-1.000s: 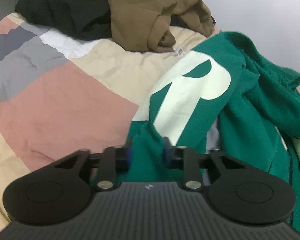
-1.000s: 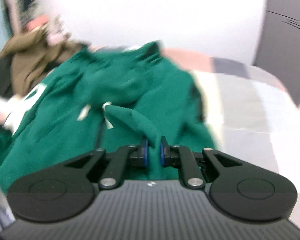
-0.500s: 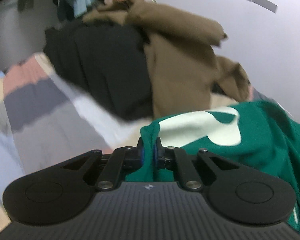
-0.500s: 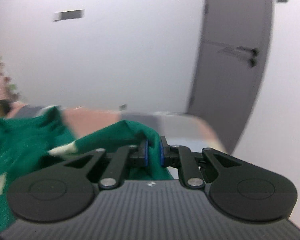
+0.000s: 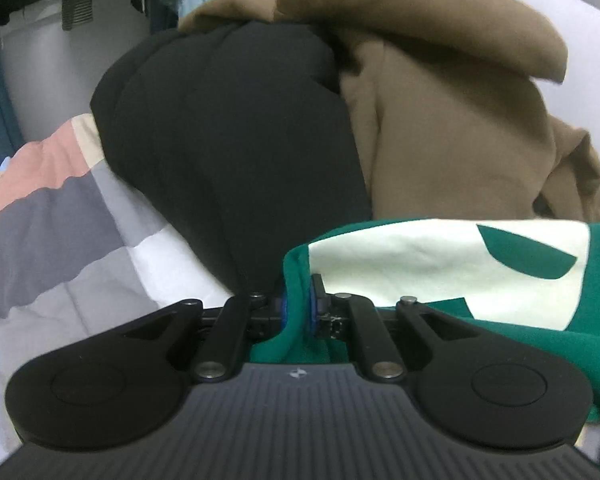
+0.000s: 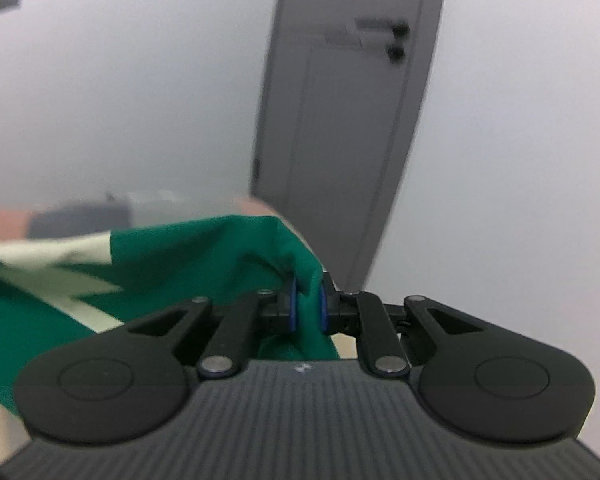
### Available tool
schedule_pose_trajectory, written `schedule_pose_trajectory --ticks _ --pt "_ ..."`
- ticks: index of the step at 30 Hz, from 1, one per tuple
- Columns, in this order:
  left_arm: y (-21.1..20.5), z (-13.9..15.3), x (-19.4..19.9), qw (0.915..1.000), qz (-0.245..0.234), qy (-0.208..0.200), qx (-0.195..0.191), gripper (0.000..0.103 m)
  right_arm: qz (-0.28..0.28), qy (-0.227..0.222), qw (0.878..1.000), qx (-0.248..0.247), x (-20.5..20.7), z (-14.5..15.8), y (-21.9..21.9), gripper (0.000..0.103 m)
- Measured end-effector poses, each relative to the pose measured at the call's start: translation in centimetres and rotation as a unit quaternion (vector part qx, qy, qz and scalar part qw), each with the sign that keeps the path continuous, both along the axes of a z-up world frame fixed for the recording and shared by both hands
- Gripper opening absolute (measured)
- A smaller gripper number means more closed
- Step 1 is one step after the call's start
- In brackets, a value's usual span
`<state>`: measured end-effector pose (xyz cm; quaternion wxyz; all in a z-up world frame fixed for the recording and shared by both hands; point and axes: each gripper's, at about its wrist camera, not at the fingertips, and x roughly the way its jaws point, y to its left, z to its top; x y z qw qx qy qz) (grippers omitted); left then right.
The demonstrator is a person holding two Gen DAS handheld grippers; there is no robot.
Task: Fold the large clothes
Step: 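Lift and pull the hem with both grippers to spread the sweatshirt, then lay the sweatshirt flat on the bed and open both grippers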
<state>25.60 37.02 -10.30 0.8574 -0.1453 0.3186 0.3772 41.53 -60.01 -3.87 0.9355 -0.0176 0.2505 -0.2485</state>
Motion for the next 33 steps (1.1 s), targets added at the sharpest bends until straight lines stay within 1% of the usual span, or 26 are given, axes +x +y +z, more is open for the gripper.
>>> schedule_pose_trajectory --ticks 2,5,8,9,10,11,12,13,14,15,16,18,19,21,26,27,30,33 --pt "-0.2 -0.4 0.7 0.9998 -0.006 0.013 0.016 0.013 -0.013 0.009 1.0 0.02 0.5 -2.9 -1.2 0.014" --pt "-0.3 -0.7 0.8 0.9995 -0.003 0.018 0.025 0.015 -0.012 0.012 0.999 0.027 1.8 -5.8 -1.9 0.014" --pt "-0.7 -0.5 0.5 0.9993 0.003 0.019 0.031 0.017 -0.01 -0.003 0.999 0.038 1.8 -6.7 -2.1 0.014" --pt "-1.3 -0.4 0.2 0.9991 0.006 0.019 0.036 0.02 -0.009 -0.009 0.999 0.047 1.8 -6.5 -2.4 0.016" --pt "-1.6 -0.2 -0.1 0.999 0.011 0.018 0.04 0.026 -0.007 -0.015 0.998 0.053 1.6 -6.3 -2.5 0.016" --pt "-1.9 0.0 -0.5 0.9989 0.019 0.014 0.041 0.036 -0.004 -0.023 0.998 0.06 1.4 -6.0 -2.5 0.017" --pt "-2.4 0.3 -1.0 0.9987 0.029 0.012 0.039 0.043 0.001 -0.03 0.997 0.065 1.2 -5.7 -2.3 0.02" --pt "-2.7 0.6 -1.3 0.9986 0.036 0.009 0.038 0.058 0.009 -0.04 0.997 0.073 0.7 -5.2 -2.2 0.026" --pt "-3.1 1.0 -1.9 0.9987 0.036 0.0 0.036 0.065 0.017 -0.048 0.996 0.079 0.2 -4.7 -1.9 0.032" --pt "-3.7 1.4 -2.4 0.999 0.03 -0.01 0.032 0.066 0.022 -0.054 0.995 0.084 -0.4 -3.7 -1.1 0.047" --pt "-4.2 1.8 -2.8 0.9991 0.024 -0.014 0.031 0.066 0.03 -0.061 0.993 0.091 -1.1 -3.2 -0.5 0.06" --pt "-6.0 2.6 -3.6 0.9991 0.011 -0.018 0.037 0.068 0.049 -0.07 0.992 0.095 -2.0 -2.5 0.9 0.066" --pt "-7.0 3.1 -4.1 0.999 -0.001 -0.025 0.039 0.07 0.063 -0.075 0.991 0.096 -2.7 -2.0 1.9 0.067" --pt "-8.9 3.9 -5.0 0.9985 -0.02 -0.036 0.037 0.07 0.086 -0.079 0.988 0.104 -4.0 -1.2 3.3 0.066" --pt "-13.3 5.1 -7.1 0.9956 -0.073 -0.058 0.012 0.07 0.151 -0.089 0.975 0.134 -7.8 1.2 9.6 0.067" --pt "-14.3 5.4 -7.4 0.9949 -0.08 -0.061 0.009 0.07 0.161 -0.09 0.973 0.139 -8.3 1.7 10.3 0.067" --pt "-16.8 6.0 -8.3 0.9915 -0.112 -0.066 -0.006 0.07 0.202 -0.09 0.961 0.165 -11.0 2.6 14.1 0.067" --pt "-19.0 6.6 -9.5 0.988 -0.131 -0.081 -0.017 0.07 0.242 -0.084 0.951 0.173 -13.2 3.5 17.8 0.067"
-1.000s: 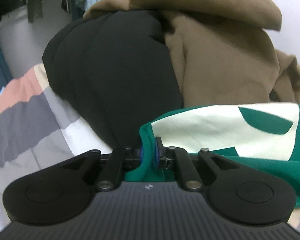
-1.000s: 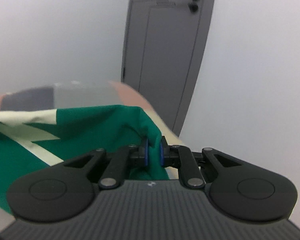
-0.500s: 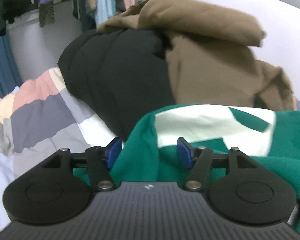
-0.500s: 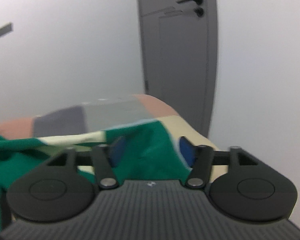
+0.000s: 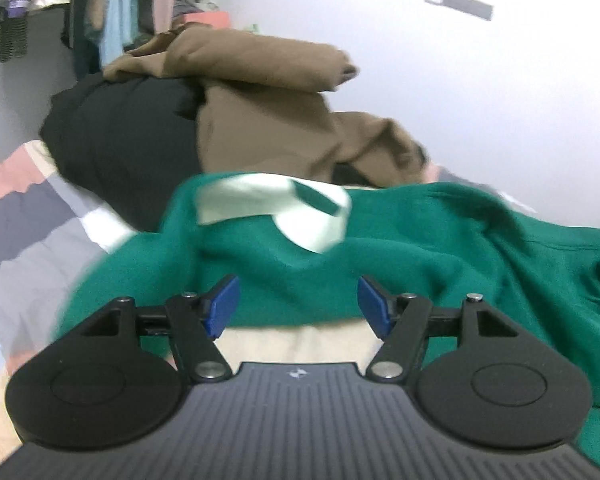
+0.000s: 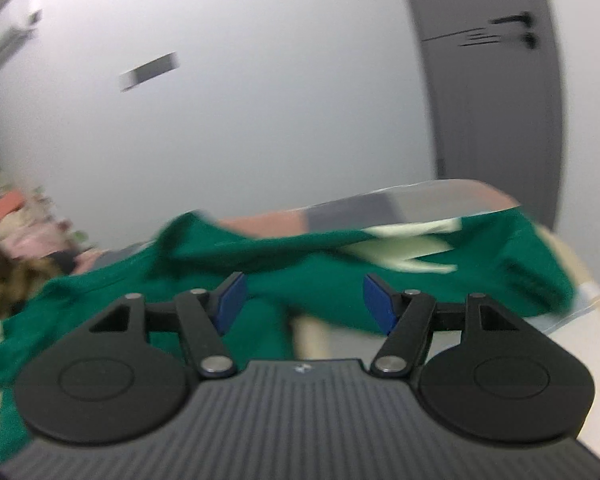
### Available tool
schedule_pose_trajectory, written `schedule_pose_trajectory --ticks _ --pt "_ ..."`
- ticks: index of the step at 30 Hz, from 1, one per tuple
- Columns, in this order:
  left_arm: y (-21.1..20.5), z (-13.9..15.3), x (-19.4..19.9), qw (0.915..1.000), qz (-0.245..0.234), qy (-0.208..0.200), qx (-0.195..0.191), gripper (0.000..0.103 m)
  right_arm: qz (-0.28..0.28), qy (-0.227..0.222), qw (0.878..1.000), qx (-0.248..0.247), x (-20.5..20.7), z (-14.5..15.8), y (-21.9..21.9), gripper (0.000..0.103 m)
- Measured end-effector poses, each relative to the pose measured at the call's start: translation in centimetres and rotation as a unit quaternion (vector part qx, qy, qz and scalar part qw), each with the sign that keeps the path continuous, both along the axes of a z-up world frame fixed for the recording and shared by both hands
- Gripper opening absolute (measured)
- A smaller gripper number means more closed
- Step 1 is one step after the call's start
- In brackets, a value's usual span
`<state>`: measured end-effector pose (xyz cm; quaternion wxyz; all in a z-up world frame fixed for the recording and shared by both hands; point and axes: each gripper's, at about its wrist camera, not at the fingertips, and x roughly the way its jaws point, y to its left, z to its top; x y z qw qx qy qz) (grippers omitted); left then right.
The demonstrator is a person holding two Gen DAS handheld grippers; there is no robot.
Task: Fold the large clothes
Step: 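Lay the sweatshirt flat on the bed and open both grippers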
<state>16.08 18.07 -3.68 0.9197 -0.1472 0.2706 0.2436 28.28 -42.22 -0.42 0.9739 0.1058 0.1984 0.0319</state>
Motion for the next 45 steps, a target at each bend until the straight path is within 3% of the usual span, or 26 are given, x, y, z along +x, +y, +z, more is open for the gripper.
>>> schedule_pose_trajectory --ticks 8,12,14,15,25,31,32,35,37,39,45 --pt "-5.7 0.1 -2.9 0.997 -0.067 -0.021 -0.032 0.071 0.116 0.011 0.993 0.0 -4.1 0.2 9.4 0.067" --pt "-8.1 -1.1 -2.9 0.9939 -0.106 -0.019 -0.025 0.071 0.158 0.029 0.987 -0.009 -4.2 -1.0 12.8 0.067" --pt "-8.8 -1.7 -2.5 0.9926 -0.119 -0.014 -0.018 0.071 0.169 0.039 0.985 -0.016 -3.7 -1.6 14.1 0.08" --pt "-9.0 -2.1 -2.2 0.9919 -0.125 -0.011 -0.017 0.071 0.173 0.042 0.984 -0.015 -3.2 -2.1 14.8 0.089" --pt "-8.4 -3.9 0.3 0.9875 -0.153 -0.014 -0.037 0.071 0.16 0.109 0.98 -0.035 3.3 -9.2 21.2 0.09" --pt "-7.8 -4.7 1.8 0.9859 -0.16 -0.018 -0.045 0.071 0.149 0.083 0.984 -0.051 6.3 -11.0 23.1 0.092" --pt "-7.6 -4.9 2.1 0.9856 -0.161 -0.018 -0.049 0.071 0.147 0.078 0.984 -0.056 6.9 -10.8 23.5 0.091" --pt "-6.7 -5.7 2.9 0.9853 -0.161 -0.014 -0.056 0.071 0.145 0.072 0.985 -0.065 9.6 -10.0 24.8 0.07" --pt "-5.9 -6.1 3.4 0.9855 -0.159 -0.014 -0.056 0.071 0.142 0.067 0.985 -0.076 11.9 -8.9 25.9 0.045" --pt "-4.9 -6.7 4.1 0.9862 -0.155 -0.011 -0.058 0.071 0.143 0.054 0.984 -0.094 14.4 -7.3 27.0 0.036" --pt "-2.1 -8.0 6.3 0.9856 -0.143 -0.02 -0.088 0.07 0.136 0.001 0.981 -0.137 23.3 -1.2 30.8 0.027"
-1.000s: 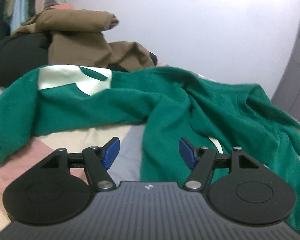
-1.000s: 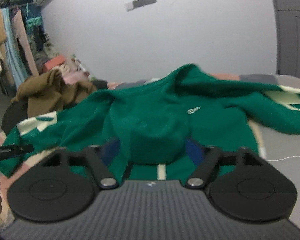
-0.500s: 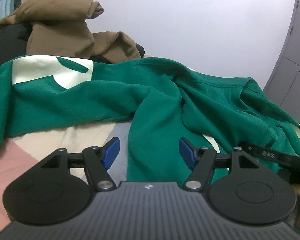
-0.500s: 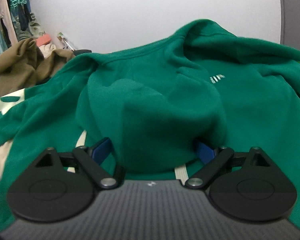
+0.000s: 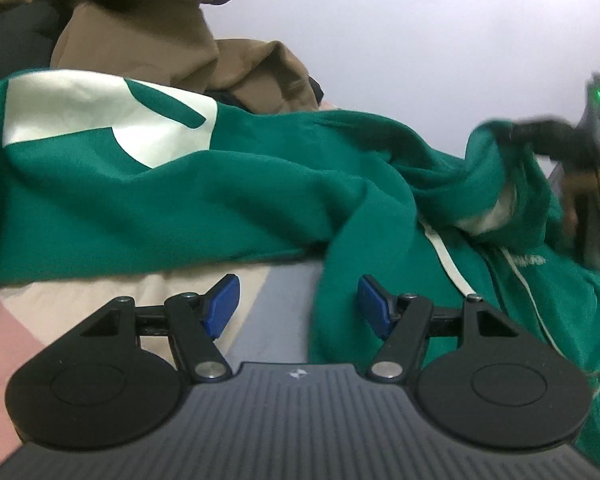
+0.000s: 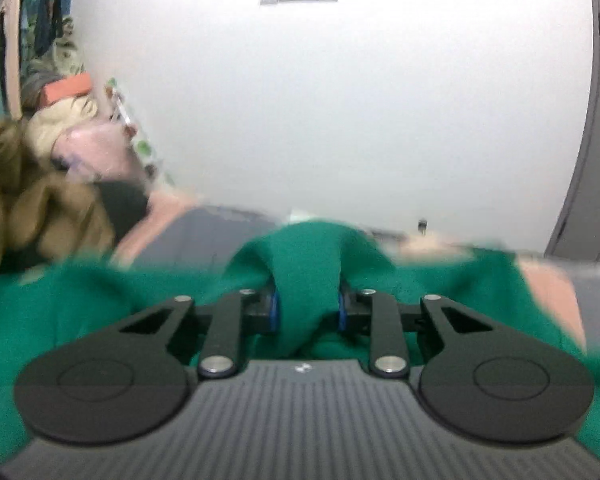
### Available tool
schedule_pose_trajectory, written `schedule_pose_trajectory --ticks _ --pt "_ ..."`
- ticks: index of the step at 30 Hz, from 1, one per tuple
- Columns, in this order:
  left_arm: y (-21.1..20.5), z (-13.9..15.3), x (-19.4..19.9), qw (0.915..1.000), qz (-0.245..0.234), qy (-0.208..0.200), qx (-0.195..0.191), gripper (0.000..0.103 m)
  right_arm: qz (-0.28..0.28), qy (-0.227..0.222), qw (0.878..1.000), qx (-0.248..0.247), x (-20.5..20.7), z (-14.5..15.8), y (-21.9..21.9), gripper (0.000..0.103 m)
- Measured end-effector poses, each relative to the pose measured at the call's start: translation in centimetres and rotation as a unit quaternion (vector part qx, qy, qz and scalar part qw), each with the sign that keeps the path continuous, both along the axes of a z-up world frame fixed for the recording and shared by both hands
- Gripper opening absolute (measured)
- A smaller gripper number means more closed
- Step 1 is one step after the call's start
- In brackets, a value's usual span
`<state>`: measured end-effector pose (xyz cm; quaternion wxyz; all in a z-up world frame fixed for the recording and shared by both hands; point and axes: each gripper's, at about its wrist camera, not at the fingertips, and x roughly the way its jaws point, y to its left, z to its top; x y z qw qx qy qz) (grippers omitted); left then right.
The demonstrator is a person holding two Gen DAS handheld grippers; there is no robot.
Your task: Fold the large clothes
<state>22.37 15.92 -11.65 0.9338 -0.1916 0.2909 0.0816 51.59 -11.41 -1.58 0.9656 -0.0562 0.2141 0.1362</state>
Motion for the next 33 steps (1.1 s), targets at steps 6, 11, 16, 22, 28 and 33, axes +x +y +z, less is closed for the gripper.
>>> schedule_pose_trajectory --ticks 6,11,16,22,28,33 --pt "0.9 -0.9 2.5 0.9998 -0.004 -0.005 0.018 0.07 -0.036 -0.073 0.996 -0.02 9.4 5.3 3.2 0.026" --pt "2.1 -1.5 4.0 0.9999 0.004 -0.015 0.004 0.07 -0.038 -0.122 0.991 -0.047 15.7 6.9 7.4 0.027" --pt "1.0 -2.0 4.7 0.9988 0.017 -0.032 0.033 0.07 -0.054 -0.106 0.992 -0.029 20.5 3.1 9.1 0.027" --pt "0.5 -2.9 5.0 0.9982 0.023 -0.044 0.033 0.071 -0.048 -0.061 0.996 -0.033 23.6 -3.3 9.5 0.03" --pt "0.9 -3.1 4.8 0.9982 0.02 -0.053 0.02 0.071 -0.05 -0.036 0.998 0.005 22.9 -5.1 8.0 0.064" --pt "1.0 -2.9 4.5 0.9983 0.016 -0.053 0.018 0.071 -0.054 -0.028 0.997 0.055 20.2 -3.4 6.1 0.073"
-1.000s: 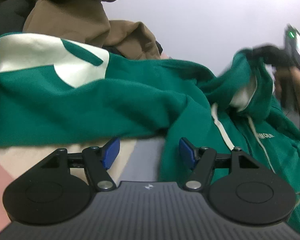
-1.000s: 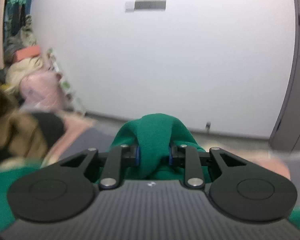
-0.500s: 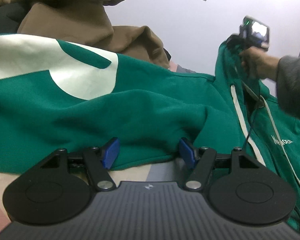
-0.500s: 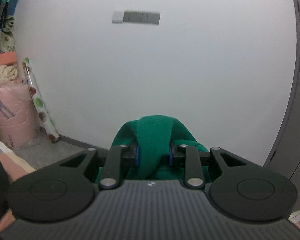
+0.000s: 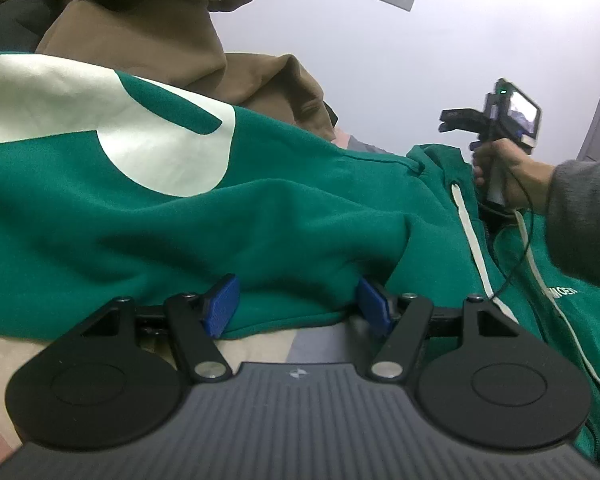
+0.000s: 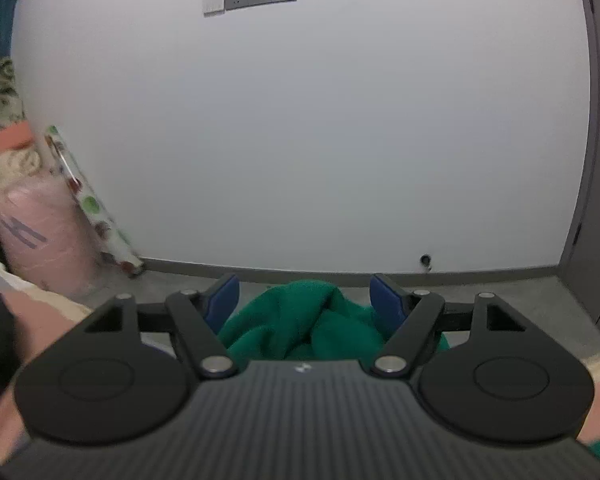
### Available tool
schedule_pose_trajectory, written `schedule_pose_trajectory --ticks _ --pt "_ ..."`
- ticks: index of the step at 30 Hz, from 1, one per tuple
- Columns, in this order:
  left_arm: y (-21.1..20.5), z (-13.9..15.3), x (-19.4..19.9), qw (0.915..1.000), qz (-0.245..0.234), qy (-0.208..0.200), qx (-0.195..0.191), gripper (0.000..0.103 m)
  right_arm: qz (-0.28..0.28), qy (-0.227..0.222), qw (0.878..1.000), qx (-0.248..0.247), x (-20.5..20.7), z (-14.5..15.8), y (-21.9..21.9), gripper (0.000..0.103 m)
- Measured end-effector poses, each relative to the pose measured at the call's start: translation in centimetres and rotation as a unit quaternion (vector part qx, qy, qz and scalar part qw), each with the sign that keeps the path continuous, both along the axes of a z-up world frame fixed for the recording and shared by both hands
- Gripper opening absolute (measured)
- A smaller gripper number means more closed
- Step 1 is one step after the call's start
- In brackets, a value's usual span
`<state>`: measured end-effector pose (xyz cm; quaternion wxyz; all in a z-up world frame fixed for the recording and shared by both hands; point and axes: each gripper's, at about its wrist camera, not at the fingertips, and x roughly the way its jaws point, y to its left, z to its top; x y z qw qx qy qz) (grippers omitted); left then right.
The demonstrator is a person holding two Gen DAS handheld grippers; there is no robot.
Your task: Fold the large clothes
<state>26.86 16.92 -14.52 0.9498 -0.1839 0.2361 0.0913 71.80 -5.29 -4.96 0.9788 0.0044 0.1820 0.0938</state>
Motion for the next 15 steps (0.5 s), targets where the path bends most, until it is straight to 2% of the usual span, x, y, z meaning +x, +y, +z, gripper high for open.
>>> schedule_pose_trajectory --ticks 8,10,15 --pt "0.5 1.8 -1.5 0.9996 -0.02 -0.002 -0.02 0.071 0.023 0.007 1.0 -0.01 -9.4 4.4 -2.9 0.073" --pt "0.6 2.8 -2.4 0.9996 -0.024 -0.009 -0.015 0.071 0.025 0.008 1.0 -0.01 -12.8 5.7 -4.2 0.073" --pt "0.2 4.2 -5.1 0.9988 -0.028 -0.023 -0.034 0.071 0.024 0.006 0.999 -0.027 -21.4 9.4 -7.7 0.073"
